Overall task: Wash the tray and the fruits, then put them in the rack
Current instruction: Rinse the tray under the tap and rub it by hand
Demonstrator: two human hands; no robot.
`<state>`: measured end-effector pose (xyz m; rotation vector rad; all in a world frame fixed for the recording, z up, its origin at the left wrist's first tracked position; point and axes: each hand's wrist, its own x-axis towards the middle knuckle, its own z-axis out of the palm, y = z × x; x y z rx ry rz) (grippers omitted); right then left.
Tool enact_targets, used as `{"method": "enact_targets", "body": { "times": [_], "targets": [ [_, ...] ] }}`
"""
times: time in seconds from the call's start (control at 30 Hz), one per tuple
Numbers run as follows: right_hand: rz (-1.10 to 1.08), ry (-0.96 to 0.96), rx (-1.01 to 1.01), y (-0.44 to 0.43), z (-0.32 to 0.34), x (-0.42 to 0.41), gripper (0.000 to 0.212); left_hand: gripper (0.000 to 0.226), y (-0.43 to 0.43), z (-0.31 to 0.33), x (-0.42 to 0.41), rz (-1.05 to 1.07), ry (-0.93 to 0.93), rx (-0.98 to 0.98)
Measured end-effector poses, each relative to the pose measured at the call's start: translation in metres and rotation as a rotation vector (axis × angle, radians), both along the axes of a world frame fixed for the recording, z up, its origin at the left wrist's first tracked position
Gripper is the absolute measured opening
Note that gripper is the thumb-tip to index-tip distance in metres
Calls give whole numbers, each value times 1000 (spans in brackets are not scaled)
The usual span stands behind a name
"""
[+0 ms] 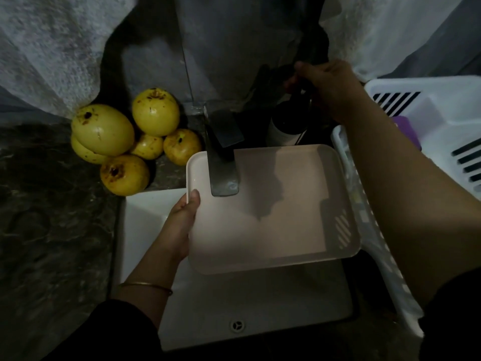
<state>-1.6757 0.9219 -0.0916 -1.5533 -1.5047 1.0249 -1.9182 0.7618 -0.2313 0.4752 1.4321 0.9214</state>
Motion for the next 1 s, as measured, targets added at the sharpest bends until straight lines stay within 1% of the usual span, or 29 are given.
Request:
{"method": "enact_targets", "body": {
  "times": [0.17, 0.3, 0.37, 0.43, 0.5, 0.57, 0.6, 0.63, 0.7, 0.73, 0.77, 0.8, 0.87, 0.93, 1.0],
  "targets": [
    [-10, 9, 17, -5, 1, -3, 28, 26, 0, -1, -1, -6, 26, 3],
    [-5, 38, 11, -6, 1, -4, 28, 22, 0, -2, 1, 4, 31, -19],
    [-7, 55, -17, -4, 3, -3, 31, 22, -2, -3, 1, 13, 30, -18],
    [-42, 24, -35, -2, 3, -3, 42, 27, -4, -5, -2, 12, 30, -15],
    [-107, 34, 7, -5, 1, -2, 52, 31, -8, -5, -6, 4, 24, -3],
    [-171, 126, 68, -14, -4, -3, 53, 28, -14, -6, -10, -4, 14, 8],
    [-225, 123, 107, -23, -9, -4, 52, 27, -18, -6, -12, -7, 12, 1],
    [-305, 79, 161, -35, -17, -6, 48, 29, -22, -7, -14, -12, 8, -5],
    [-462, -80, 305, -70, -41, -12, 37, 31, -30, -9, -19, -42, -14, -16],
    [-486, -161, 365, -91, -57, -15, 35, 30, -34, -10, -21, -50, -24, -28],
    [-471, -221, 369, -112, -76, -18, 36, 28, -39, -11, -24, -47, -26, -43],
    [-414, -263, 311, -134, -96, -22, 39, 25, -44, -12, -27, -42, -20, -57],
    [-214, -360, 133, -173, -133, -34, 54, 28, -53, -17, -33, -29, 8, -82],
    [-38, -547, 47, -196, -161, -49, 67, 36, -59, -21, -37, -16, 60, -105],
    [67, -746, -19, -206, -175, -65, 72, 43, -66, -23, -41, 2, 82, -110]
  ]
}}
